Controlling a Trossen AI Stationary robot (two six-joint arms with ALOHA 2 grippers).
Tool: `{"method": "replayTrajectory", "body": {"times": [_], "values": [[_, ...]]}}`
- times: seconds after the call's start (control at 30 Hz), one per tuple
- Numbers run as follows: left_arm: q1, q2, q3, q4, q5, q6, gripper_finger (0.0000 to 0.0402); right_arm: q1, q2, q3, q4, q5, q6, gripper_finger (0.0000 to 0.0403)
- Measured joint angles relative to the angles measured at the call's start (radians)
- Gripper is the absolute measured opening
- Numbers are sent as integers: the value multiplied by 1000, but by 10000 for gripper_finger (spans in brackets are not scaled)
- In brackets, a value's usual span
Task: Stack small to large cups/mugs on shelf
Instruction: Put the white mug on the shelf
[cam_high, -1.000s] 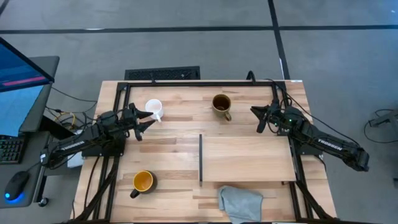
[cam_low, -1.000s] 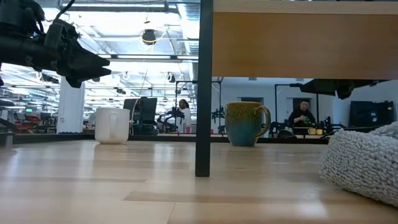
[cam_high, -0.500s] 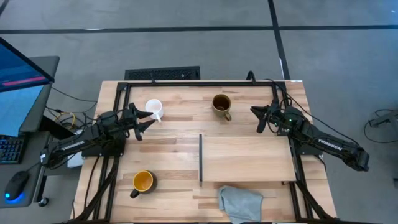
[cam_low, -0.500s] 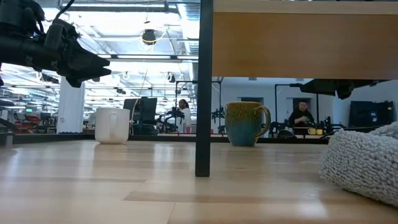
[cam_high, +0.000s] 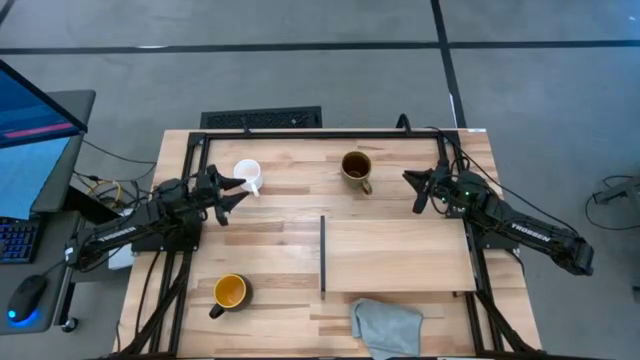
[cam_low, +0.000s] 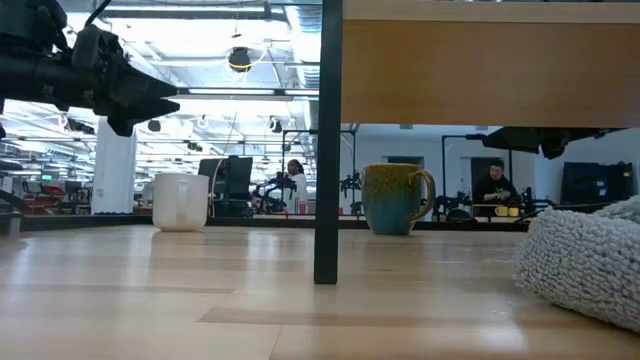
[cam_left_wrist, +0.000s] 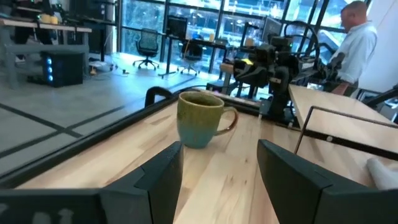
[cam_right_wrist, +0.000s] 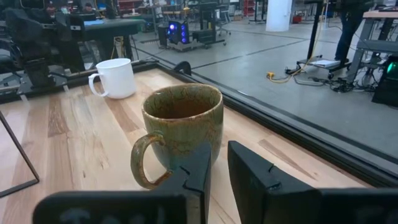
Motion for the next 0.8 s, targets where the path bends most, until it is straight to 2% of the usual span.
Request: {"method": "replayTrajectory", "body": {"times": [0.2,0.43,0.6,0.8], "values": [[0,0,0,47,26,9,197,0,0,0,5,2,-98,76],[0,0,8,106,116,34,197,0,0,0,-9,0,-88,76],[0,22,100,21,107,84,197,0,0,0,-9,0,-85,76],[0,133,236,-107,107,90,197,0,0,0,-9,0,-66,76]]}}
